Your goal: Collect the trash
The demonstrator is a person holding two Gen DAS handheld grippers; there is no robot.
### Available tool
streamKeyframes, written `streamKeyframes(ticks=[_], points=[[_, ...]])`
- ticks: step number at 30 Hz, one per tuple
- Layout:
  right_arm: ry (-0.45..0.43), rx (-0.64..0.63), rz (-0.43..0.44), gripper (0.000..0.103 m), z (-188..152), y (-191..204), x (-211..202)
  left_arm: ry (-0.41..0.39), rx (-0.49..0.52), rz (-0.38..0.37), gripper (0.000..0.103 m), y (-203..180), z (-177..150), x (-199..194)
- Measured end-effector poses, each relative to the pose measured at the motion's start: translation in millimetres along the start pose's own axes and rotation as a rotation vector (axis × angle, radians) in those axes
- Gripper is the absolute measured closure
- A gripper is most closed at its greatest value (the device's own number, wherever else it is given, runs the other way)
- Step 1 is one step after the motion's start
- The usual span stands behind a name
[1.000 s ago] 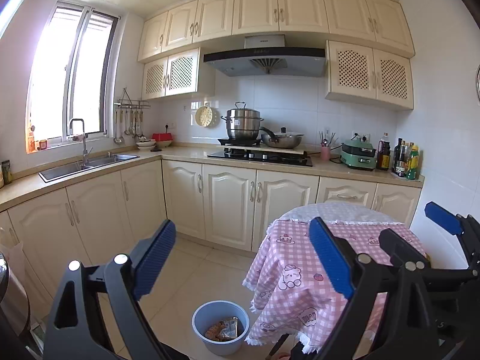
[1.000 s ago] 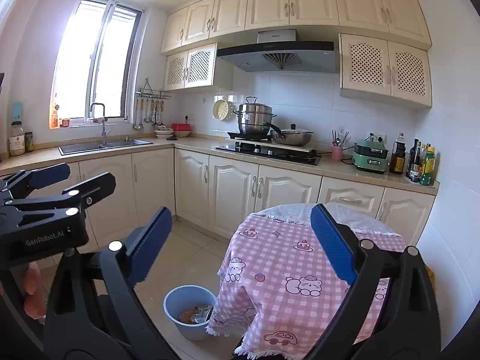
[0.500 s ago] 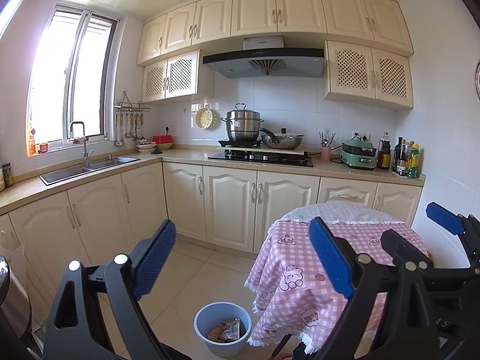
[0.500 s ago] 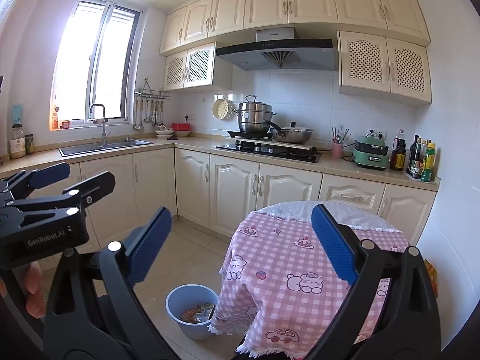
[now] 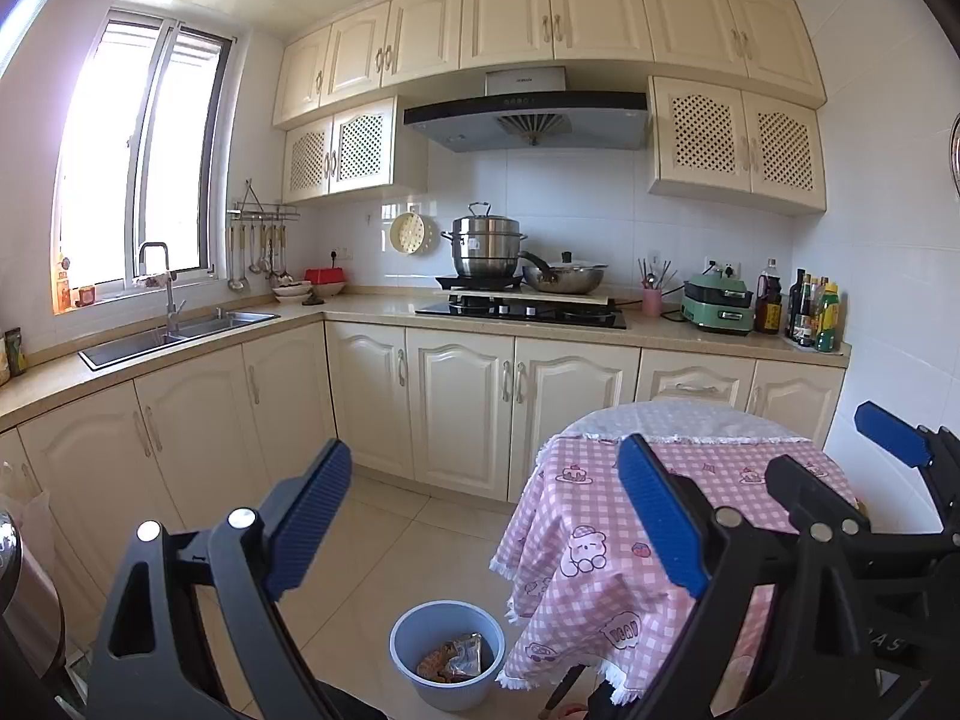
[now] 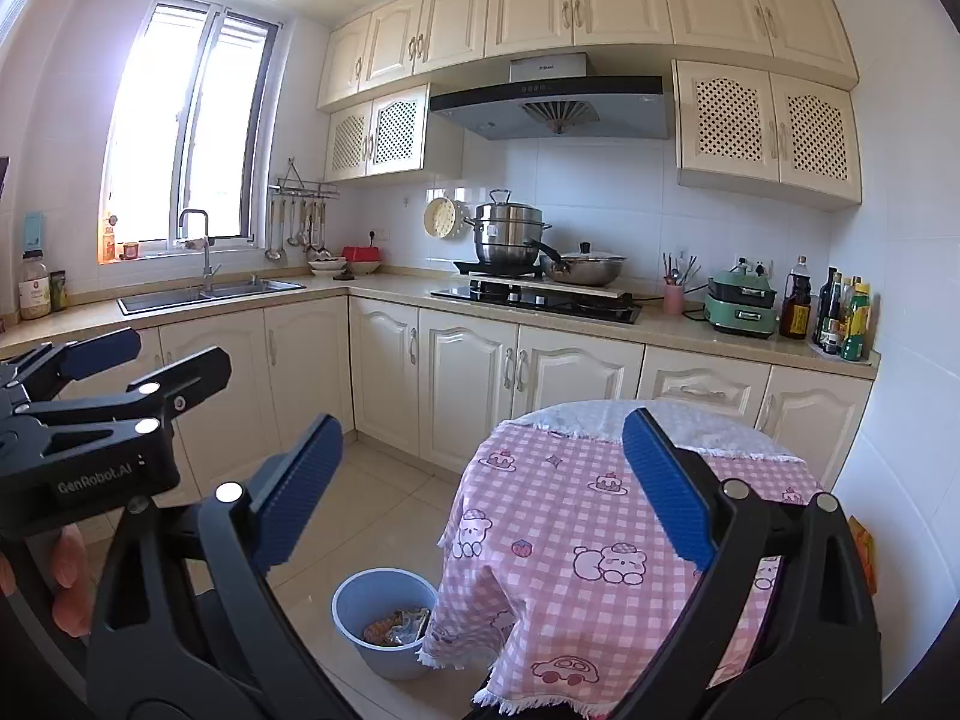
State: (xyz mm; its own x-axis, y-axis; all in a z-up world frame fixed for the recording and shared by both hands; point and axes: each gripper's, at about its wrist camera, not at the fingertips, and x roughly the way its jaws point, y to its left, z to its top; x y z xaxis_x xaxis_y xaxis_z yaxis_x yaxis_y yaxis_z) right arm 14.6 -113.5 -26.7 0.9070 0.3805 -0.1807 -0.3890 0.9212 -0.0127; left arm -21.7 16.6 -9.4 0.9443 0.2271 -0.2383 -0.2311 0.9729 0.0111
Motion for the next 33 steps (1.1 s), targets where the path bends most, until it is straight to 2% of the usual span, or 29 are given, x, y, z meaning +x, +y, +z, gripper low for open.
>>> streamKeyframes(ticks=[33], points=[[0.013, 0.003, -0.002, 0.010, -2.8, 2.6, 1.0, 0.012, 0.000, 0.003, 0.014, 6.2, -6.3, 6.7]])
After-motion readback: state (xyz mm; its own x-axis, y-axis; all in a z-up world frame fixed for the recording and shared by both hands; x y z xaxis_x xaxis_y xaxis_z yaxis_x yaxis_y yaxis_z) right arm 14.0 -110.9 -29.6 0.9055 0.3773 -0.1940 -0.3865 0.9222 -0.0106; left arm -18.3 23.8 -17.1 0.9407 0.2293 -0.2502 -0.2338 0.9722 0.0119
